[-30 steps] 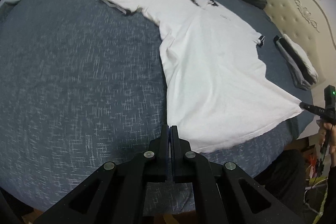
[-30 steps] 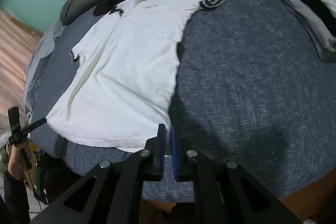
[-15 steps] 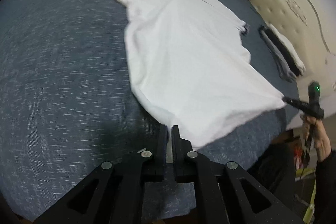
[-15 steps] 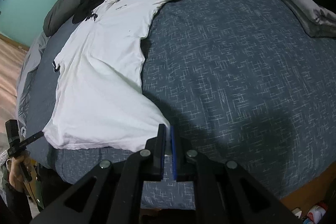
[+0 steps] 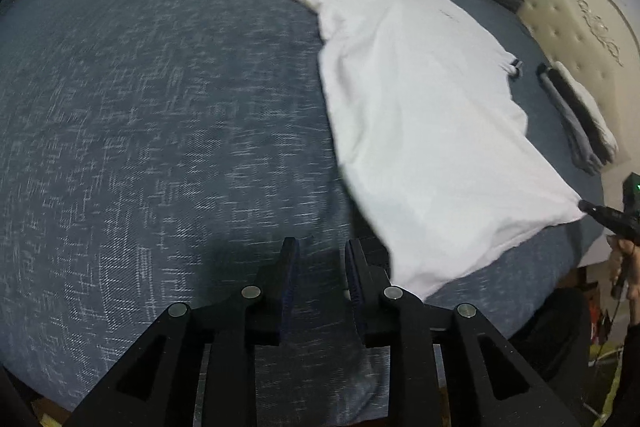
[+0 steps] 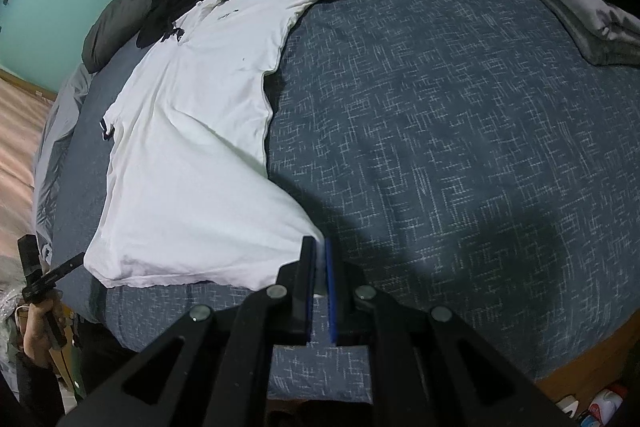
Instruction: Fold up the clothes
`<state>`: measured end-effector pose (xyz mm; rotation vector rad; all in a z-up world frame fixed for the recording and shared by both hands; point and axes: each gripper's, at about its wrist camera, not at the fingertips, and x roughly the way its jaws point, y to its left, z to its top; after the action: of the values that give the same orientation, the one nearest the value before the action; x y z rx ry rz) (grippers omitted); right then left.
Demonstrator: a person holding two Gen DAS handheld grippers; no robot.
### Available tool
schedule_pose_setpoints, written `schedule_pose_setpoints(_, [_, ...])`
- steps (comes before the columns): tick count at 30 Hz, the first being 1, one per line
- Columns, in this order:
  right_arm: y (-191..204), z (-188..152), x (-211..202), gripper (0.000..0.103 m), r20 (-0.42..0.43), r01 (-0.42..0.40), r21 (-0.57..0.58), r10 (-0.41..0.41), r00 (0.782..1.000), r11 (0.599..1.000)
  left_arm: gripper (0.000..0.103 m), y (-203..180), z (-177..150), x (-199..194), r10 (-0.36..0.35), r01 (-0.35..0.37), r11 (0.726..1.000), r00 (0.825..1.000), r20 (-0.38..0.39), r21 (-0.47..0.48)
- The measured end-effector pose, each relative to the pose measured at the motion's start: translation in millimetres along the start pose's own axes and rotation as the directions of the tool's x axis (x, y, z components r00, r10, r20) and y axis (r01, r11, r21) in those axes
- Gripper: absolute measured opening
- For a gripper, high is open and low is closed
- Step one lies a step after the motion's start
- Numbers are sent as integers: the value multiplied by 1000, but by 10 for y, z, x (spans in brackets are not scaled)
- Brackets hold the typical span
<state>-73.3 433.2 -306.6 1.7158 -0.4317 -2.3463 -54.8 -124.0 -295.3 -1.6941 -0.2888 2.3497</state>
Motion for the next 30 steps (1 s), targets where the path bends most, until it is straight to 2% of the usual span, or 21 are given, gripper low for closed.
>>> schedule_pose_setpoints(4, [37, 0, -5, 5, 0, 1, -8, -1, 1000, 1000, 26, -82, -32, 91, 7, -6, 999, 1000, -29, 36])
schedule_pose_setpoints(9, [70, 11, 11, 5, -5, 2, -14, -2, 1000, 1000, 26, -463, -65, 143, -47, 52, 991, 998, -42, 124])
schedule_pose_setpoints(15, [85, -11, 18, 5, -13, 5, -18, -6, 1000, 1000, 26, -805, -135, 248, -29, 44, 973, 997, -70, 225])
schedule_pose_setpoints(20, [90, -20, 11, 5, -14, 2, -20, -2, 1000, 1000, 26, -757, -119, 297, -51, 65, 980, 996, -79, 186])
schedule_pose_setpoints(25, [90, -16, 26, 5, -17, -1, -20, 1, 1000, 1000, 27, -806, -166, 283, -40, 58, 974, 995, -87, 217])
schedule_pose_setpoints(30, [95, -27, 50, 5, -23, -6, -21, 6, 1000, 1000, 33, -829, -210, 216, -62, 82, 970, 994, -91, 231])
